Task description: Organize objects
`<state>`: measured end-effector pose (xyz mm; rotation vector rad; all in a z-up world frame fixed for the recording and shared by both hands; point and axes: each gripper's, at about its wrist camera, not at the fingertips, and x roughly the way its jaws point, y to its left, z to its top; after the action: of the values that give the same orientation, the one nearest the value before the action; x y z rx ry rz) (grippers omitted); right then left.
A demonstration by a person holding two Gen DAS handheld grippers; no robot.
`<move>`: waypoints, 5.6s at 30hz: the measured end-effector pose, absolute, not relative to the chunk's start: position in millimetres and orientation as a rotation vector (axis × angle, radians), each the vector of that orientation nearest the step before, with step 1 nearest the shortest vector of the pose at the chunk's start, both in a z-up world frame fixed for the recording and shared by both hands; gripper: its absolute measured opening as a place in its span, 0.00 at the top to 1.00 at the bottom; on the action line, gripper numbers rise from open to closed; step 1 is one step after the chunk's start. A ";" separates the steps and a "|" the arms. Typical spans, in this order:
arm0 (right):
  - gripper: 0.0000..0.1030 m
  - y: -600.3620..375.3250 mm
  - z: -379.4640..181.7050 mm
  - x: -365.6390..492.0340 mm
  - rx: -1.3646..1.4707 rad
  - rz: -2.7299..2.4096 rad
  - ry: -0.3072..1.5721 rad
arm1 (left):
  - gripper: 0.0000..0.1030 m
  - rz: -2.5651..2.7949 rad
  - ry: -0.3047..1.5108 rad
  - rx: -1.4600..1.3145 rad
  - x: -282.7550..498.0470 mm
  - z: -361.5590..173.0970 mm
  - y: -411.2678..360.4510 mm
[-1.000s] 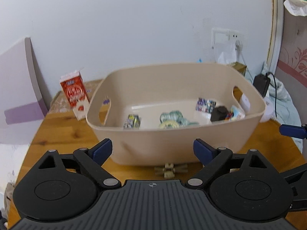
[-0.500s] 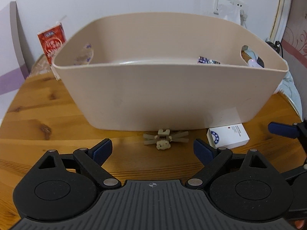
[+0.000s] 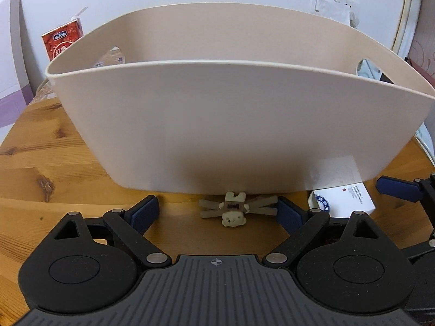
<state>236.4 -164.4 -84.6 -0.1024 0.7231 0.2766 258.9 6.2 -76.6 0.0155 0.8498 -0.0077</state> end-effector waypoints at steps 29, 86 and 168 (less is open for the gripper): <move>0.41 -183.2 -40.4 172.5 -0.099 0.274 0.640 | 0.43 -0.028 0.777 0.036 200.0 -34.8 20.9; 0.33 -182.0 6.7 291.0 -0.189 0.256 0.566 | 0.30 -0.017 0.859 0.095 330.3 -2.3 8.1; 0.00 -242.7 51.3 16.9 -0.030 0.227 0.582 | 0.11 0.088 0.719 -0.006 -22.2 62.1 12.0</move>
<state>16.9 -242.7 51.3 -0.0300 0.5818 0.2268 -22.2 12.0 62.1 -0.0056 0.7192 0.0876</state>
